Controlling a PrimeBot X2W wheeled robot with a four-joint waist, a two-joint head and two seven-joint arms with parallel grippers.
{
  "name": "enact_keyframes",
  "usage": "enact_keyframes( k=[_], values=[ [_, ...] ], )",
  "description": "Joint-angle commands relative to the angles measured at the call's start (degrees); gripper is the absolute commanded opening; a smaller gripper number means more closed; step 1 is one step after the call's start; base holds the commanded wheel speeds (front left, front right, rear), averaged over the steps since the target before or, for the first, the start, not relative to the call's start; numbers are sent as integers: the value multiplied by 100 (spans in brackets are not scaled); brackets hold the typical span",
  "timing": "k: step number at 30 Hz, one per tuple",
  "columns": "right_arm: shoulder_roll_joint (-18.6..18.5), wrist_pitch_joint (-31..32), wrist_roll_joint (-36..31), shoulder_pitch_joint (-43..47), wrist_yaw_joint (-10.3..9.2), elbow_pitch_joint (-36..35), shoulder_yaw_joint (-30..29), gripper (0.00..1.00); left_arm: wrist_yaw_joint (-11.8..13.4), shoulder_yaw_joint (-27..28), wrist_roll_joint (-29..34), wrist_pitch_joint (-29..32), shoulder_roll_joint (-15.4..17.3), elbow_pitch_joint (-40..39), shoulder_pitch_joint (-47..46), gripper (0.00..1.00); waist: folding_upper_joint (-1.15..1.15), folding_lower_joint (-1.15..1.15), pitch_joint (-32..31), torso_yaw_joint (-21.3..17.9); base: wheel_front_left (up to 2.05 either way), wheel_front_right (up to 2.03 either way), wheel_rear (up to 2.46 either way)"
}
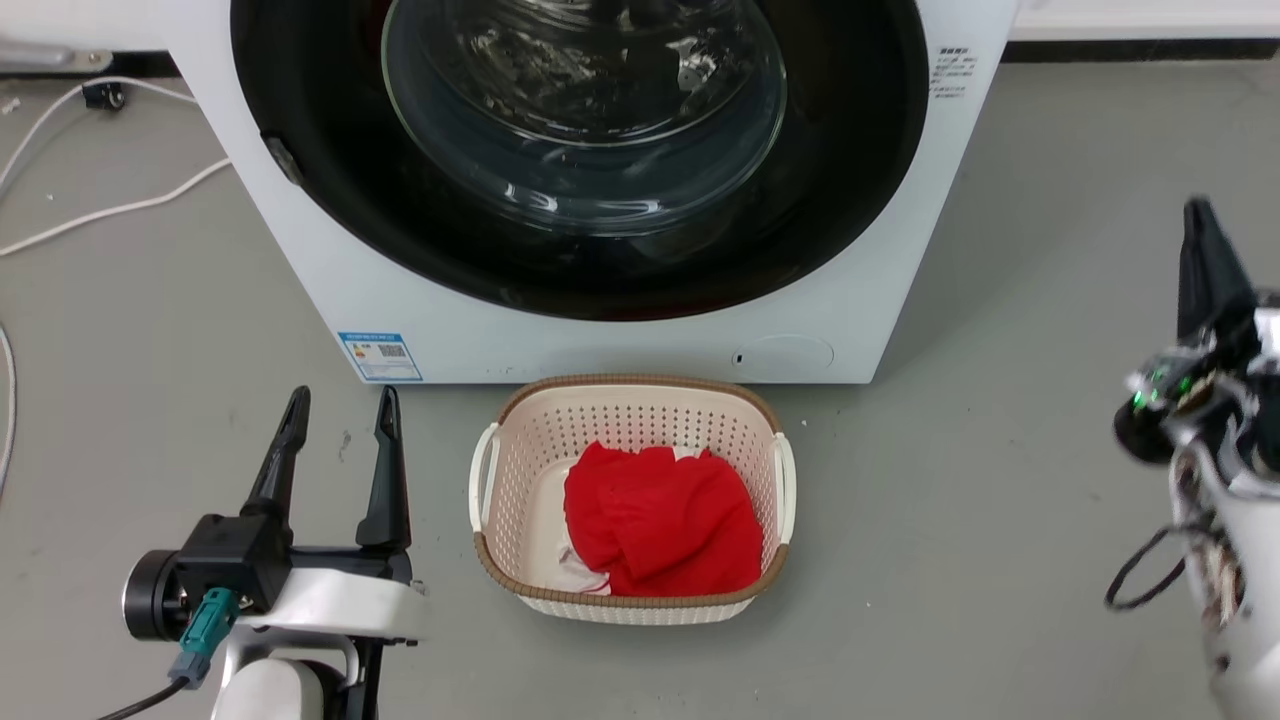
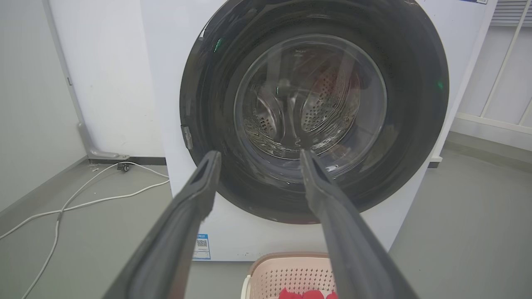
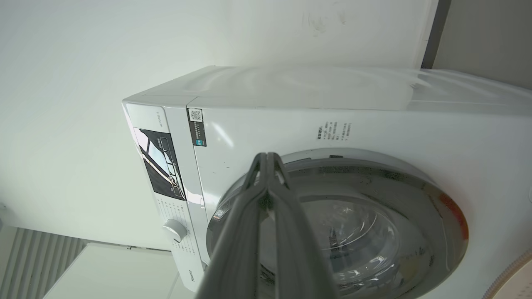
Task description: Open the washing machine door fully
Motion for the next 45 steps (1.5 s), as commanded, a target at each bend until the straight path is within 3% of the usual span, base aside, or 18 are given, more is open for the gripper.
enact_keyframes(
  k=[1,10,14,23,34,45],
  values=[
    [-189,165,-41,-397,0,281,133,0,-6,8,-4,-29,-2,-28,-102,100,0,0,125,53,0,0,0],
    [-848,1490,-366,-2750,0,2032,1177,0,-41,-13,-53,-23,-3,-207,-448,100,0,0,724,200,0,0,0],
    [-861,1974,-659,-3688,-1,2693,1622,0,-39,25,-83,-23,-4,-296,-581,100,0,0,1017,209,0,0,0],
    [-601,2353,-1278,-5317,0,3917,2255,0,-12,-12,-141,-23,-5,-469,-927,100,0,0,1579,286,0,0,0],
    [-301,2566,-1743,-6146,0,4390,2637,0,39,-17,-139,-23,-5,-622,-1119,100,0,0,1976,355,0,0,0],
    [-95,3315,-1682,-6110,0,4425,2672,0,83,-54,-108,-23,-4,-586,-1142,100,0,0,1978,263,0,0,0]
  ],
)
